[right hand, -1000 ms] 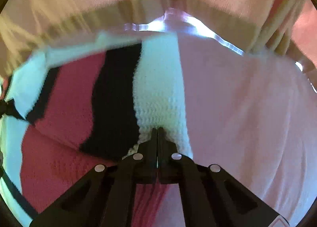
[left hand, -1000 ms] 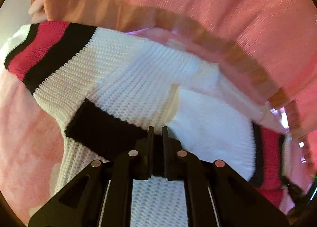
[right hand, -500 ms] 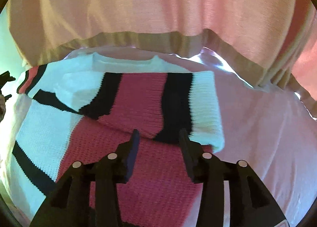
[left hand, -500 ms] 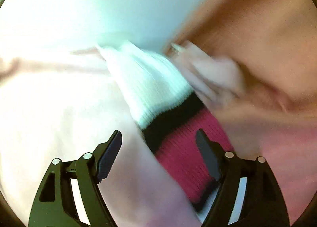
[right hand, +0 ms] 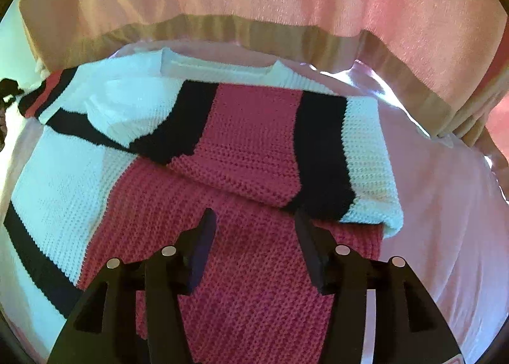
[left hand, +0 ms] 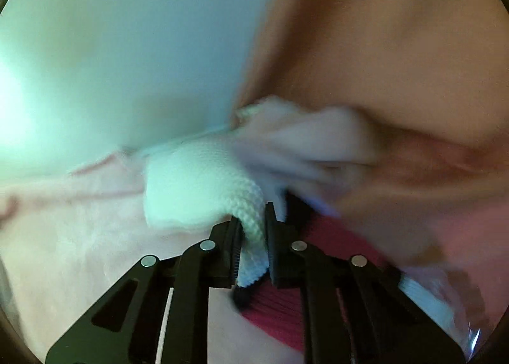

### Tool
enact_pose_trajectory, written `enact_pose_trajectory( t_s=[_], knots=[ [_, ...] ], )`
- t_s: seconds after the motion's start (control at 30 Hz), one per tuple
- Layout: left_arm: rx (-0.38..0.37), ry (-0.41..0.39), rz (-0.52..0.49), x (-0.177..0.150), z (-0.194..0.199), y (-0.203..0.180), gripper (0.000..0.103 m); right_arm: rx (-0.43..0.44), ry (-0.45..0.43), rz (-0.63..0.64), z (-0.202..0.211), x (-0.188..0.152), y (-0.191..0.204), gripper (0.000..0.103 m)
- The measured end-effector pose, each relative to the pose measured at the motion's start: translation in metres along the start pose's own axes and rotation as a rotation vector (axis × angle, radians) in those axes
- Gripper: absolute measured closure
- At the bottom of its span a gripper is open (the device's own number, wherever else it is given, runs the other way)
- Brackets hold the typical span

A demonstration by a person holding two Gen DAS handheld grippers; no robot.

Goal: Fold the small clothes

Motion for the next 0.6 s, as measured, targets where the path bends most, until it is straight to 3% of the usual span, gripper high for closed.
enact_pose_trajectory(
  t_s=[0.17,0.3,0.37,0.43,0.53,0.6],
  knots=[
    [-0.277,-0.002,-0.202,-0.03,0.068,-0.147,0.091,0.017,-0.025,-0.053,0.015,0.006,-0.015,0.048],
    [-0.519,0.115,-0.335,-0.102,0.115,-0.269,0.09,0.054,-0.04,-0.113,0.027,0.011,-0.031,0.045],
    [-0.59,0.204,-0.398,-0.151,0.119,-0.321,0.088,0.024,-0.049,-0.131,0.028,0.013,-0.041,0.044],
    [-0.606,0.31,-0.424,-0.197,0.109,-0.352,0.082,0.013,-0.043,-0.149,0.026,0.012,-0.049,0.044],
    [-0.511,0.434,-0.425,-0.263,0.082,-0.36,0.043,0.017,-0.016,-0.186,0.017,0.012,-0.064,0.043],
    [-0.433,0.467,-0.38,-0.282,0.064,-0.341,0.045,0.024,0.002,-0.202,0.011,0.012,-0.072,0.043]
  ],
)
Point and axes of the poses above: each gripper's, at about its wrist camera, not at the fingertips, and z roughly against the way its jaws point, y to its left, x to its top, the point moved 1 cm from there along -z, roughly the way its jaws point, and after that the axes turned 14 degrees about -x, right-handed, at the moved point
